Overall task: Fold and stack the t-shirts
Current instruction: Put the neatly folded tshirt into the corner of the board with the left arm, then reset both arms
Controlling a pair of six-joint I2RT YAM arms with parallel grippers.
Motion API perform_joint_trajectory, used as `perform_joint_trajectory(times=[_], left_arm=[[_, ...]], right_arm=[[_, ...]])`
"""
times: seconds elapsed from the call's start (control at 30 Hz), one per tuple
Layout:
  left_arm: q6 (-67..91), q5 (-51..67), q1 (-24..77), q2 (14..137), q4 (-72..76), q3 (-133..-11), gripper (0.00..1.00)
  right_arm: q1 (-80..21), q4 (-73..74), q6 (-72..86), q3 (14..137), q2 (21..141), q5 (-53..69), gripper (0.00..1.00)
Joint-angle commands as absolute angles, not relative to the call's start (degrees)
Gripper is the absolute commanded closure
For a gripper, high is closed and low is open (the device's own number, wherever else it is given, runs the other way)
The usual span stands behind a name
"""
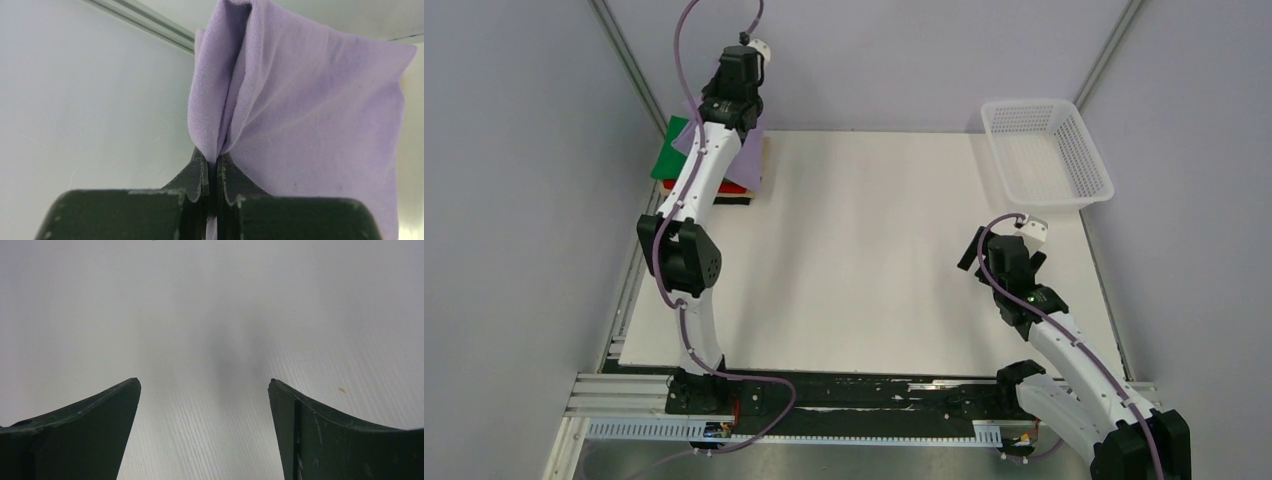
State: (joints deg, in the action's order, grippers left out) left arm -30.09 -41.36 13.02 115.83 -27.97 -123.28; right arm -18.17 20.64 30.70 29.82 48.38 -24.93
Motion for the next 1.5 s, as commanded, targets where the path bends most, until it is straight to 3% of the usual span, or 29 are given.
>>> perform_joint_trajectory(times=[0.0,0.27,0.4,0.6,0.67,0.7,0.77,0.93,1.2,1.47], left_arm=[[-28.62,-36.97,7.81,118.86,-23.05,-124.06,1.0],[-25.31,-31.17,-1.54,129.82,-20.33,-129.12,1.0],[-24.0,-33.5,-3.95,134.3,-13.82,-130.69,0.85],[-19.76,-36.15,-6.4,139.98,-13.44,-135.82,0.8],[-19.29,-38.41,-6.75,140.69,-12.39,-135.68,0.59],[-19.31,-40.47,-6.8,141.12,-11.51,-135.63,0.3],[-19.09,-43.72,-6.86,141.42,-10.09,-135.33,0.04],[-16.94,-50.15,-6.91,140.77,-8.25,-135.27,0.0],[1.25,-46.96,-6.65,132.11,-18.53,-131.53,0.0],[17.02,-34.12,-3.53,104.01,-5.94,-97.3,0.0]], right_arm=[[-17.79,20.01,29.39,30.76,48.84,-27.38,0.0],[-17.69,20.73,28.87,31.01,49.42,-31.63,0.0],[-17.68,20.65,29.0,31.17,50.9,-33.08,0.0],[-17.75,20.7,28.59,32.02,52.94,-33.26,0.0],[-17.7,20.67,28.5,32.23,53.45,-33.47,0.0],[-17.68,20.69,28.4,32.33,53.7,-33.56,0.0],[-17.75,20.69,28.39,32.5,54.14,-33.59,0.0],[-17.69,20.75,28.3,32.69,54.31,-33.39,0.0],[-17.73,20.83,28.65,32.51,50.94,-32.12,0.0],[-17.66,19.93,30.69,30.86,46.66,-31.06,0.0]])
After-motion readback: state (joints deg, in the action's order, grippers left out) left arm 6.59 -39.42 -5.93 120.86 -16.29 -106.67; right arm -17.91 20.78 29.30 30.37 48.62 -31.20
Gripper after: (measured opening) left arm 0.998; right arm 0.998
